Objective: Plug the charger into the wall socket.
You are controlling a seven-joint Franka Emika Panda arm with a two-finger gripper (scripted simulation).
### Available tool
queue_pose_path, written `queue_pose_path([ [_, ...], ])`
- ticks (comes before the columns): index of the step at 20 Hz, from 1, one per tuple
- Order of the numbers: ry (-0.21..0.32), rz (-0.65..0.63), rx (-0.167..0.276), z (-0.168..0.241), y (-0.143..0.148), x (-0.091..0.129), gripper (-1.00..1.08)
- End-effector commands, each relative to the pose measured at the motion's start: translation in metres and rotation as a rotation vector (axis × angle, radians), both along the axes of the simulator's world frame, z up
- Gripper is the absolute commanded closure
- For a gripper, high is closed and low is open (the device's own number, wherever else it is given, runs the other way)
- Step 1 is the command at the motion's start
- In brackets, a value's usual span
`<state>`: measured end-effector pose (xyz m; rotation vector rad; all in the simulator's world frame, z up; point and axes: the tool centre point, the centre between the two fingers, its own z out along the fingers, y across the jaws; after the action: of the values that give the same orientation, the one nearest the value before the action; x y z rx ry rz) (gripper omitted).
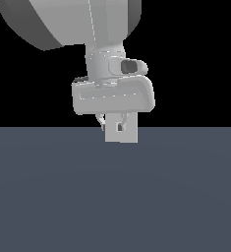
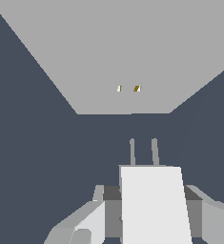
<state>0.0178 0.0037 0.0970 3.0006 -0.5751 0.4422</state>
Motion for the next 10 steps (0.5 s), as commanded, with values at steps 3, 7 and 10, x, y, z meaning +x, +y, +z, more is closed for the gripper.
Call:
queue_pose_path([
  [3, 0.001, 0.003, 0.000, 0.0033, 0.0062, 0.0040, 1.08],
  [7, 0.001, 0.004, 0.000, 0.0031, 0.0065, 0.0038, 1.08],
  [10, 0.001, 0.004, 0.000, 0.0031, 0.0057, 0.0055, 1.08],
])
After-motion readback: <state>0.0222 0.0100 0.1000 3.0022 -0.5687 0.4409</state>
